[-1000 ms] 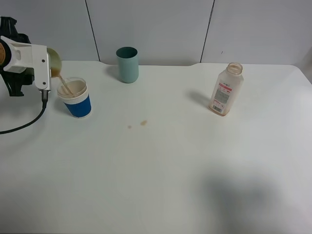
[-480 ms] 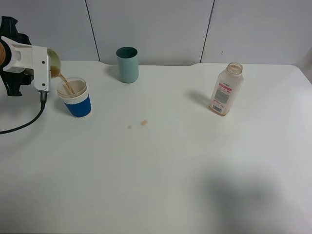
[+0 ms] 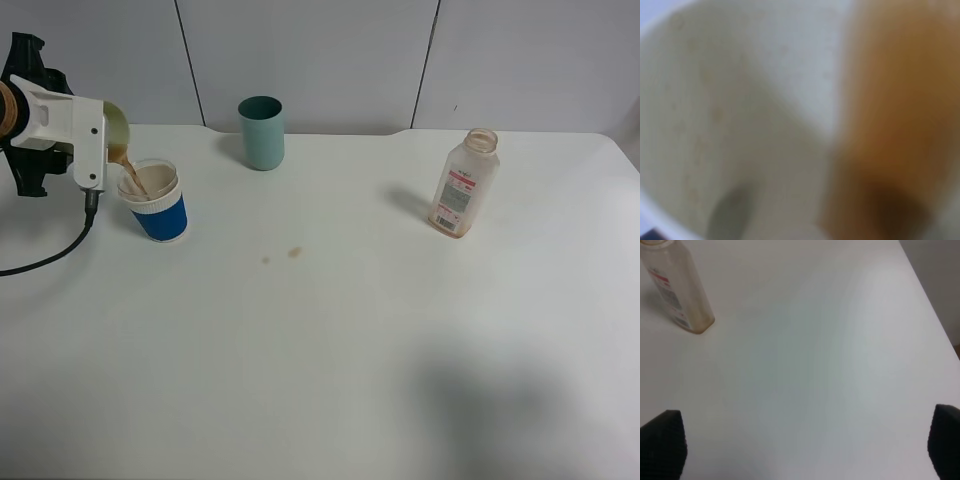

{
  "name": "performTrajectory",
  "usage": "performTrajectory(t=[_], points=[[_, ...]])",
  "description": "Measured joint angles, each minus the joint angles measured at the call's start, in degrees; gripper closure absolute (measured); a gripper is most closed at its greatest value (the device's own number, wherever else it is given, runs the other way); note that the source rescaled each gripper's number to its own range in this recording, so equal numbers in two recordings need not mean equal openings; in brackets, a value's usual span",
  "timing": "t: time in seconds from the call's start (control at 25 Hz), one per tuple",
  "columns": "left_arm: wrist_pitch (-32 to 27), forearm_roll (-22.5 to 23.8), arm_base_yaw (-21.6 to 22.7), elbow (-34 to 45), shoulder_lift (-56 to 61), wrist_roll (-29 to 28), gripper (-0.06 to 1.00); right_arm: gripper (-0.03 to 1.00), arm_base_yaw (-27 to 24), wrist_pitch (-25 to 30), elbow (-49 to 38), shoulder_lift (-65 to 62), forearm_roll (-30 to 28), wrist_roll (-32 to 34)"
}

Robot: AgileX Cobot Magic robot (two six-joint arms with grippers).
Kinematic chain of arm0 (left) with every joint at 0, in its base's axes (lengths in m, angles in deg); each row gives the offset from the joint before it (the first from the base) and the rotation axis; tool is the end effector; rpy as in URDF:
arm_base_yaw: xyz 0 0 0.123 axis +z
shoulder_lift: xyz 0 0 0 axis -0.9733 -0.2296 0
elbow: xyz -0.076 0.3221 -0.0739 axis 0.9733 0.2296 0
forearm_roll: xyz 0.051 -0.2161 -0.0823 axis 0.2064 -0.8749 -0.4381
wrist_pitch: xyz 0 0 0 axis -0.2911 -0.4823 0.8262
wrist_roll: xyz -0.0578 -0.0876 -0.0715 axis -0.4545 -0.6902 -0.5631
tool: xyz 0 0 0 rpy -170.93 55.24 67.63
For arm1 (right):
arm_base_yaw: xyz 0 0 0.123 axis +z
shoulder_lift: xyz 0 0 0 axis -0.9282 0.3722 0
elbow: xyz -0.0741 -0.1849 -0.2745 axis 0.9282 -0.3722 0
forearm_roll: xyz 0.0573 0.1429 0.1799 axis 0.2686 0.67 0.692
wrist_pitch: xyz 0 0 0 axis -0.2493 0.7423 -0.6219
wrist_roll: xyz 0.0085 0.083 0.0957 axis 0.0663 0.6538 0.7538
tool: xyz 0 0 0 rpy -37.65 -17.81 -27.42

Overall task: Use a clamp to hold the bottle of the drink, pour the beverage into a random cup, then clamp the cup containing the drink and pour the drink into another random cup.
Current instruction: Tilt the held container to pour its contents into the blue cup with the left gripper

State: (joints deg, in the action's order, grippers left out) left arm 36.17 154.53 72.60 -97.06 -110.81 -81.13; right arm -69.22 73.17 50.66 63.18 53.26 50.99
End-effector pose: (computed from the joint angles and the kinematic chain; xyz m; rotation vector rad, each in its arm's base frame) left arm 0.3415 -0.0142 0.2447 1.7694 1.6621 0.8552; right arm -0.0359 -0.0114 0.2567 0.1022 2.0834 -0.0960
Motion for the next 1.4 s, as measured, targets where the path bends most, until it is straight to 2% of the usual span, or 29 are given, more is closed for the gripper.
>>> performTrajectory(t=[0.84, 1.4], points=[[-2.07, 3.94, 0.0, 0.0, 0.0, 0.98, 0.94, 0.03, 0.0, 0.0, 0.0, 0.0, 0.0, 0.0], [-3.93, 6.04, -1.79, 0.0, 0.0, 1.79, 0.94, 0.03, 0.0, 0.0, 0.0, 0.0, 0.0, 0.0]])
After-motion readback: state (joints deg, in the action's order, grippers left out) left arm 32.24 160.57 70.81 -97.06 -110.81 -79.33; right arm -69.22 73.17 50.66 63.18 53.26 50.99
